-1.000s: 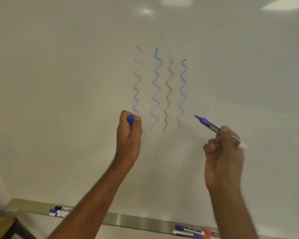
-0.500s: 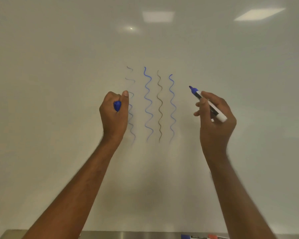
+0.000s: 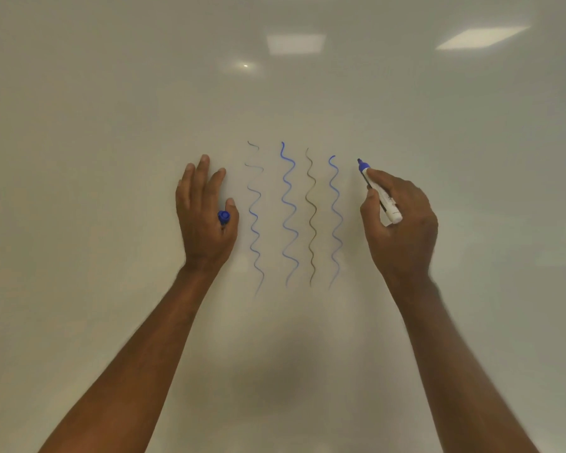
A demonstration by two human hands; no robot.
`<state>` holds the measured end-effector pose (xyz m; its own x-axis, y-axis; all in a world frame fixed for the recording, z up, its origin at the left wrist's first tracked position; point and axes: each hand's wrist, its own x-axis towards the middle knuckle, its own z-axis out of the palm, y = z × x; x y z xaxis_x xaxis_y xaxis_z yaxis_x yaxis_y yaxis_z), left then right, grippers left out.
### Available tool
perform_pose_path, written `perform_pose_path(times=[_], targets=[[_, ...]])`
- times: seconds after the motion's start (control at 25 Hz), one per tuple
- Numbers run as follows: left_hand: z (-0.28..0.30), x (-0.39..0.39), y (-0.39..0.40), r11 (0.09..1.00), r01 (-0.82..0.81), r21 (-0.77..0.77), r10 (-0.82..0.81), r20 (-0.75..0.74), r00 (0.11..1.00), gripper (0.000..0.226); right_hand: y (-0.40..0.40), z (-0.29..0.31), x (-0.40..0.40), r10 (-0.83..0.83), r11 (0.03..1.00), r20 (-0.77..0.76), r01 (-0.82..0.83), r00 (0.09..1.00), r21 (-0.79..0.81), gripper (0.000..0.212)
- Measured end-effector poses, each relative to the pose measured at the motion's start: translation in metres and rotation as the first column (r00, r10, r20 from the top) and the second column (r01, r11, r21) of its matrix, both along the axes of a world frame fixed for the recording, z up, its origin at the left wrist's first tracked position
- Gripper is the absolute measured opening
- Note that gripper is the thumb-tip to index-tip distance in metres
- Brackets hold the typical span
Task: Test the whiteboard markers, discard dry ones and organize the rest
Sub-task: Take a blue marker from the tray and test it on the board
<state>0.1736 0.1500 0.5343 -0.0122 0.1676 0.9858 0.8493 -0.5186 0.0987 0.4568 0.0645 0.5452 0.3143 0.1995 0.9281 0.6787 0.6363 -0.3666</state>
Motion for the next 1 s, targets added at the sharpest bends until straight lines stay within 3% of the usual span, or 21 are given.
perform_pose_path(times=[0.16, 0.52, 1.0], targets=[[-0.013, -0.005, 0.006, 0.993, -0.119, 0.006, 0.119, -0.087, 0.989, 0.054, 0.012, -0.003, -0.001, -0.058, 0.996, 0.058, 0.061, 0.997, -0.058, 0.032], [-0.018, -0.006, 0.008, 0.990, -0.139, 0.028, 0.142, -0.097, 0.985, 0.055, 0.003, -0.038, 0.002, -0.031, 0.993, -0.088, 0.021, 0.996, -0.120, 0.029], [-0.021, -0.005, 0.007, 0.988, -0.155, 0.025, 0.156, -0.103, 0.982, 0.058, -0.013, -0.101, 0.005, -0.085, 0.967, -0.071, 0.066, 0.994, -0.245, 0.027]])
